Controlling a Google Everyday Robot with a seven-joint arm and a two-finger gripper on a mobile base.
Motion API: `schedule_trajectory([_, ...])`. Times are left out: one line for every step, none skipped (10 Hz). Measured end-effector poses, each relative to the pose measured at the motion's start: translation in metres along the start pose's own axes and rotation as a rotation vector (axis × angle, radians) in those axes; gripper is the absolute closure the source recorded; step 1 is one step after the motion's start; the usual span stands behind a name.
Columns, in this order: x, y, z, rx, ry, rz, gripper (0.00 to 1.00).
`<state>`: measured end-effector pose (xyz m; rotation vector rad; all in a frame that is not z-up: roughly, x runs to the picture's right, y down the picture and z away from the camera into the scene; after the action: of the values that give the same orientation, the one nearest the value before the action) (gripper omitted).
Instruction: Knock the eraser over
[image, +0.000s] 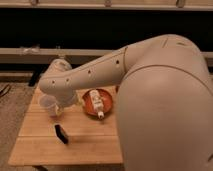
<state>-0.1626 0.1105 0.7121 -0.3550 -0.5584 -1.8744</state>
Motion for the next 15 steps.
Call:
schedule_trajectory([-0.008,0.003,0.007,0.001,-0.018,0.009,0.2])
schedule_trajectory([-0.017,0.008,0.014,0.002,-0.039,0.017,0.2])
schedule_trajectory([-0.023,0.011,0.021,0.001,-0.056,0.024,0.2])
schedule_trajectory([-0.027,0.01,0.026,0.004,-0.071,0.025,0.2])
schedule_trajectory([-0.033,0.008,0.033,0.01,-0.096,0.023,0.2])
schedule_trajectory([-0.036,0.006,0.037,0.013,-0.108,0.019,0.2])
schedule_trajectory([-0.039,0.003,0.04,0.014,-0.123,0.009,0.2])
schedule_trajectory([-0.041,-0.001,0.044,0.016,-0.14,-0.007,0.2])
schedule_trajectory([-0.044,-0.005,0.049,0.017,-0.157,-0.024,0.2])
schedule_trajectory([-0.045,-0.008,0.052,0.017,-0.168,-0.036,0.2])
schedule_trajectory([-0.047,-0.014,0.057,0.017,-0.185,-0.058,0.2])
schedule_trajectory([-0.049,-0.02,0.06,0.017,-0.197,-0.079,0.2])
schedule_trajectory([-0.049,-0.026,0.062,0.018,-0.204,-0.1,0.2])
schedule_trajectory([-0.049,-0.032,0.063,0.02,-0.206,-0.116,0.2])
schedule_trajectory([-0.046,-0.038,0.06,0.027,-0.199,-0.132,0.2])
